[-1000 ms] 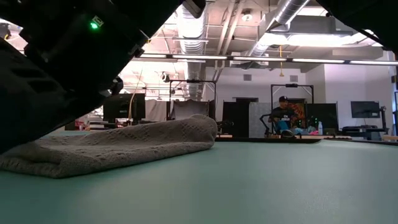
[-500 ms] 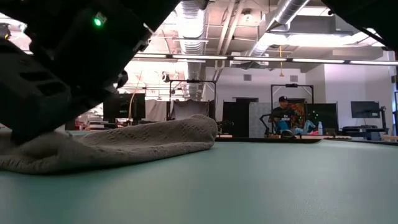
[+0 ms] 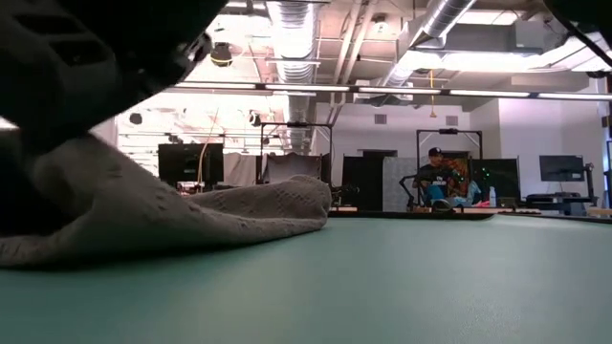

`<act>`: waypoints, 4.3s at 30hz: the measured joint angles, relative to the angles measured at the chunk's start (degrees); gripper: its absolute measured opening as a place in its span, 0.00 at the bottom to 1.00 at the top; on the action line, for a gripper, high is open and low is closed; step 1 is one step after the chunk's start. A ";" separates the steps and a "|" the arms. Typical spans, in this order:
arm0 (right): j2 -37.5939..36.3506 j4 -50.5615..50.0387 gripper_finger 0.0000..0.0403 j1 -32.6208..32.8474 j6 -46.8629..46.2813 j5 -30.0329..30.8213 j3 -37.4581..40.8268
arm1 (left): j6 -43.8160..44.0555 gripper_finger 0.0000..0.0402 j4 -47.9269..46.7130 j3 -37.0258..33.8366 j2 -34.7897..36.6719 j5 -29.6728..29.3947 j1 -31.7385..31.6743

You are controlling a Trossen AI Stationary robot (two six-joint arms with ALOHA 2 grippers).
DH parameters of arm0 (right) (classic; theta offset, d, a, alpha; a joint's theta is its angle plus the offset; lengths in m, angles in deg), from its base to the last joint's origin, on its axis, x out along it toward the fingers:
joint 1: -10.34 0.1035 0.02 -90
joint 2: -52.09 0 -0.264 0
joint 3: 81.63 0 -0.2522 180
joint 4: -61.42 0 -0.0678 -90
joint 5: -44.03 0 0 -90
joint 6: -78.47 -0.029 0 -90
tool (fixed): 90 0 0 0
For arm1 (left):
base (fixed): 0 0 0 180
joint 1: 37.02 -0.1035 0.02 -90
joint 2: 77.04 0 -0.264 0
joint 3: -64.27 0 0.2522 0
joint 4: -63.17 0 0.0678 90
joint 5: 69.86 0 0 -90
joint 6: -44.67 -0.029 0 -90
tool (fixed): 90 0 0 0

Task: Roll towel
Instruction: Roll the gray towel

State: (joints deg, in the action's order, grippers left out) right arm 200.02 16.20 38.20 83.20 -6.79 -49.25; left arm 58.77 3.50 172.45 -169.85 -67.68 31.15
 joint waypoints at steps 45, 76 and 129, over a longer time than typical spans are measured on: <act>-2.28 -17.90 0.05 5.93 -2.20 -18.01 0.31 | 22.52 0.00 16.60 -25.05 -3.60 47.51 -5.21; -2.24 -18.21 0.05 6.18 -3.38 -16.57 0.31 | 27.37 0.41 10.48 -29.20 -9.55 59.15 -9.37; -2.22 -20.81 0.05 7.02 -11.50 -5.27 0.13 | 27.65 0.00 1.80 -14.10 -19.68 56.58 -10.14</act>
State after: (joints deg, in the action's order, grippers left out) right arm 197.80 -4.62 45.22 71.70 -12.07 -49.12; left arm 86.43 5.29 158.35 -189.54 -11.10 21.00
